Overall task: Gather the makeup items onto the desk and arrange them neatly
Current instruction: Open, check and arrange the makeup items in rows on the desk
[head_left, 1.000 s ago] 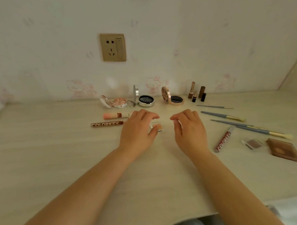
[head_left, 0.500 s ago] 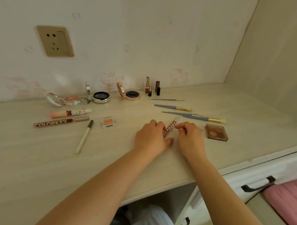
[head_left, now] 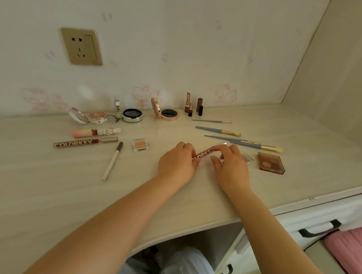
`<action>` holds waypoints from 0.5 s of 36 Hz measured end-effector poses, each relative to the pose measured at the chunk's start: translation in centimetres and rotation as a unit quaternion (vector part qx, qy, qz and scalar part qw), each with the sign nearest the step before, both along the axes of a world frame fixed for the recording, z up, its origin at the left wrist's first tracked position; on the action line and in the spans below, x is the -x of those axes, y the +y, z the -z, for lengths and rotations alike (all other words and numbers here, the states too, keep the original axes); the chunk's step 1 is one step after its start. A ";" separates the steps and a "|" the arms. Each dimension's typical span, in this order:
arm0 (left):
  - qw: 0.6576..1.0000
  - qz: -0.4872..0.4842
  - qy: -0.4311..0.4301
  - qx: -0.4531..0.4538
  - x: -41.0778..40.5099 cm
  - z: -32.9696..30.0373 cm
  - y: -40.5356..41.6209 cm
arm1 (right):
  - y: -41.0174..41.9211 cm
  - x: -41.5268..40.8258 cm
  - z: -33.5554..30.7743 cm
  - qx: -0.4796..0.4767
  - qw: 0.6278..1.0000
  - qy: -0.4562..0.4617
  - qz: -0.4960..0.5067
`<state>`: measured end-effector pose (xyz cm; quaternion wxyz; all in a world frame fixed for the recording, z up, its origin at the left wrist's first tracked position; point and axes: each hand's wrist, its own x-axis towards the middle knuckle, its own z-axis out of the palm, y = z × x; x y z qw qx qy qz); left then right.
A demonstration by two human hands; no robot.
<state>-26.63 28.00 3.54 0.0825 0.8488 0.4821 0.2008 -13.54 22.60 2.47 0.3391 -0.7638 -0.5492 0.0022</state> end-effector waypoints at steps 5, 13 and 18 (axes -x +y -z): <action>0.998 0.026 -0.023 -0.045 5.4 -1.1 0.6 | 1.3 2.2 -0.9 -0.005 0.995 -0.090 -0.044; 0.987 0.000 -0.073 -0.146 16.1 -0.9 1.8 | 5.0 8.8 -2.3 -0.001 0.974 -0.098 -0.205; 0.983 -0.034 -0.112 -0.143 21.3 -0.6 2.4 | 6.8 13.5 -2.8 0.062 0.948 0.040 -0.308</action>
